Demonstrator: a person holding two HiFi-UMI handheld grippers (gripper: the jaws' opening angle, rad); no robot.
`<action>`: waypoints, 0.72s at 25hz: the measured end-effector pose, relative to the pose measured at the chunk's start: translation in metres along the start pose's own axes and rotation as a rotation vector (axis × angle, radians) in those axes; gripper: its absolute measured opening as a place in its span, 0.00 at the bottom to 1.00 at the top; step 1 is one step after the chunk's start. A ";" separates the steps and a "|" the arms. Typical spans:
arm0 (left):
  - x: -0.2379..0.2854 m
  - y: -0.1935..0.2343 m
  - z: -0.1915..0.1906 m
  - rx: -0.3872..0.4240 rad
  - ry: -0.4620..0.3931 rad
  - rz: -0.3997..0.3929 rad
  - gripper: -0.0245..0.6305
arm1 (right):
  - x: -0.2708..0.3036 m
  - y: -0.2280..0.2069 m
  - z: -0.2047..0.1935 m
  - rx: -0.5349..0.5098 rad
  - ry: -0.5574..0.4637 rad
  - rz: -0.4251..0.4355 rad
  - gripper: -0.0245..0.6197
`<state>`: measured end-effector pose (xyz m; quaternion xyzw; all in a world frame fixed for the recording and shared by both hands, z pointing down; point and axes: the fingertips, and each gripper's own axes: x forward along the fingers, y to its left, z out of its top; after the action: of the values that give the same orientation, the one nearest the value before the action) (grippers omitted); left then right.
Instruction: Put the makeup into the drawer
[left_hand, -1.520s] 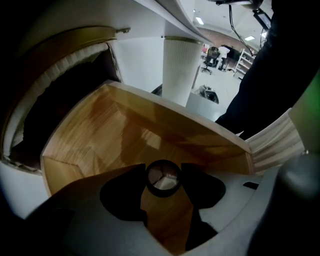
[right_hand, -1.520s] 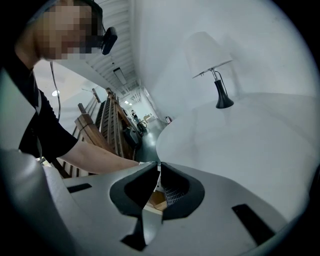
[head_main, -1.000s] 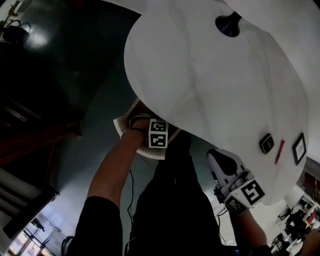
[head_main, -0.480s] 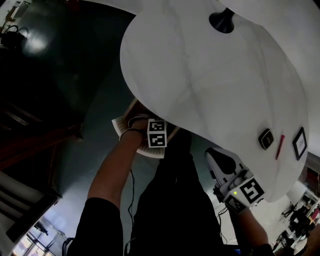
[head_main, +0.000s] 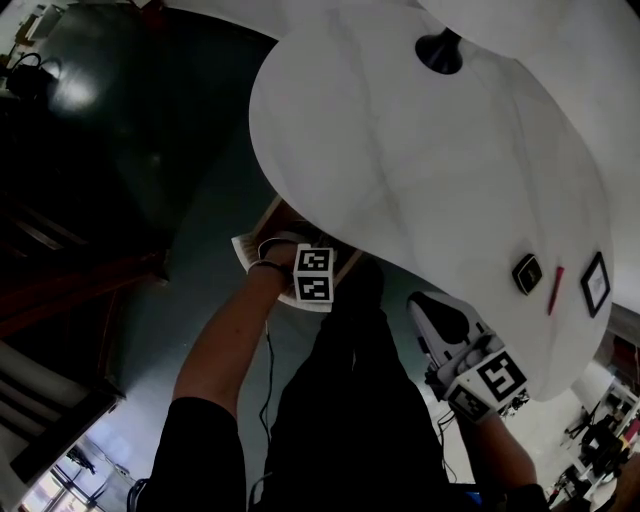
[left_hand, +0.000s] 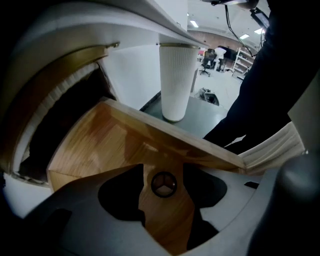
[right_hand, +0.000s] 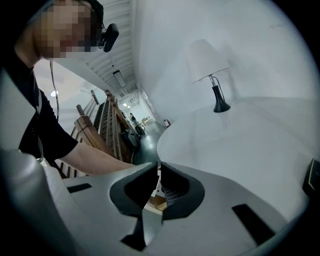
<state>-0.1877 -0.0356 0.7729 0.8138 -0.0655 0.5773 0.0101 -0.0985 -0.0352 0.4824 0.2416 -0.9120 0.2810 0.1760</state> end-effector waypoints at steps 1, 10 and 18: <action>-0.006 -0.001 0.002 0.005 -0.003 0.007 0.43 | -0.001 0.002 0.004 -0.005 -0.006 0.003 0.07; -0.071 -0.007 0.012 -0.103 -0.048 0.064 0.37 | -0.014 0.035 0.058 -0.023 -0.107 0.026 0.07; -0.159 -0.005 0.040 -0.352 -0.239 0.225 0.22 | -0.042 0.056 0.094 -0.110 -0.140 -0.004 0.07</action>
<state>-0.2016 -0.0188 0.6100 0.8498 -0.2560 0.4539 0.0796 -0.1114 -0.0364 0.3660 0.2525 -0.9356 0.2128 0.1252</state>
